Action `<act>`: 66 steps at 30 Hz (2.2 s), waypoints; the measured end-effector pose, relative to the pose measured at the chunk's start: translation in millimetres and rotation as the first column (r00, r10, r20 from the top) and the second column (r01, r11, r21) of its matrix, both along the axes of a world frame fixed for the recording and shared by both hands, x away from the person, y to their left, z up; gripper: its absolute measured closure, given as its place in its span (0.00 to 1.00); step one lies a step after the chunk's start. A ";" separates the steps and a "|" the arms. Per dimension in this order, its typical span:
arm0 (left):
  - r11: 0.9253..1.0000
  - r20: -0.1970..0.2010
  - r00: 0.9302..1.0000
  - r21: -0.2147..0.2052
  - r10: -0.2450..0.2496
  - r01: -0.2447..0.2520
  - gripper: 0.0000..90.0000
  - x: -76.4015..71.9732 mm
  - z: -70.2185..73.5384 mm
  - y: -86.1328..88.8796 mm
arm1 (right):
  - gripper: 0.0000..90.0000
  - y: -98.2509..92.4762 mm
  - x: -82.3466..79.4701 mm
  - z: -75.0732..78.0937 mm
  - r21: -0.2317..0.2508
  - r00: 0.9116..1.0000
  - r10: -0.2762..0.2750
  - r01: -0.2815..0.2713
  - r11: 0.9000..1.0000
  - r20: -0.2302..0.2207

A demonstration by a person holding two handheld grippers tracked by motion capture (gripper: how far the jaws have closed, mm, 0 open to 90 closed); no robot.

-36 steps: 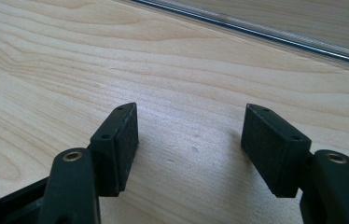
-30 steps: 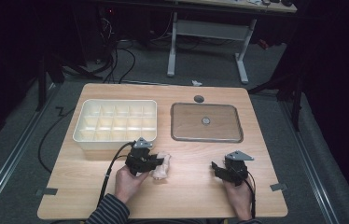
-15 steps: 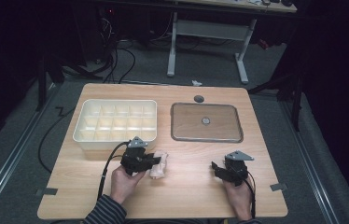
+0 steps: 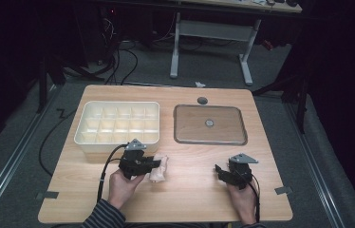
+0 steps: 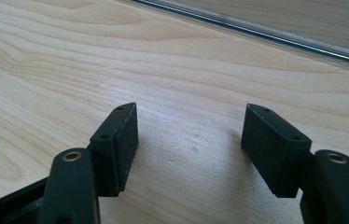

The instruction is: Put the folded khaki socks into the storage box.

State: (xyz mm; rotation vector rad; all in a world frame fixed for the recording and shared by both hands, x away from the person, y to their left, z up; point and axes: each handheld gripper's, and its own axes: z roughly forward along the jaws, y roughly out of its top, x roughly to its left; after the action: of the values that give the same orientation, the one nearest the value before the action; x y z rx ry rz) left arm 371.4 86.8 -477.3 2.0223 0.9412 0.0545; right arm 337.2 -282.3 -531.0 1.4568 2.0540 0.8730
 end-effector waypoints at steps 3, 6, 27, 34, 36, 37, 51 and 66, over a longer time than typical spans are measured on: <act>1.000 -0.005 1.000 -0.002 0.005 -0.005 0.80 -0.1 0.6 4.5 | 0.41 0.0 0.0 0.0 0.001 1.000 0.000 0.000 1.000 0.000; 1.000 -0.003 1.000 -0.003 0.012 -0.012 0.80 -0.9 1.8 9.4 | 0.40 0.0 0.0 0.0 0.000 1.000 0.001 -0.001 1.000 0.000; 0.999 0.016 0.999 -0.010 0.047 -0.046 0.80 -8.0 8.0 29.7 | 0.40 0.0 0.0 -0.1 -0.002 1.000 0.003 -0.003 1.000 0.000; 0.998 0.021 0.998 -0.014 0.064 -0.064 0.80 -9.9 10.6 37.4 | 0.40 0.1 0.0 -0.1 -0.001 1.000 0.003 -0.003 1.000 0.000; 0.998 0.022 0.998 -0.012 0.066 -0.066 0.80 -10.4 11.2 39.2 | 0.40 0.1 0.0 -0.1 -0.001 1.000 0.003 -0.003 1.000 -0.001; 0.998 0.024 0.997 -0.012 0.069 -0.069 0.80 -10.5 11.4 40.1 | 0.40 0.1 0.0 -0.1 -0.001 1.000 0.002 -0.002 1.000 -0.001; 0.993 0.026 0.993 -0.029 0.112 -0.112 0.80 -10.3 14.9 58.2 | 0.40 0.1 0.0 -0.1 -0.001 1.000 0.003 -0.003 1.000 -0.001; 0.988 0.021 0.988 -0.035 0.152 -0.151 0.80 -10.5 16.4 75.9 | 0.40 0.2 0.0 -0.1 -0.001 1.000 0.003 -0.003 1.000 -0.001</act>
State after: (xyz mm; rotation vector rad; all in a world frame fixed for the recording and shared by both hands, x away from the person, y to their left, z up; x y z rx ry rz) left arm 360.9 162.6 -460.9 1.9126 1.0728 0.1451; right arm 337.2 -282.1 -531.2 1.4542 2.0570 0.8722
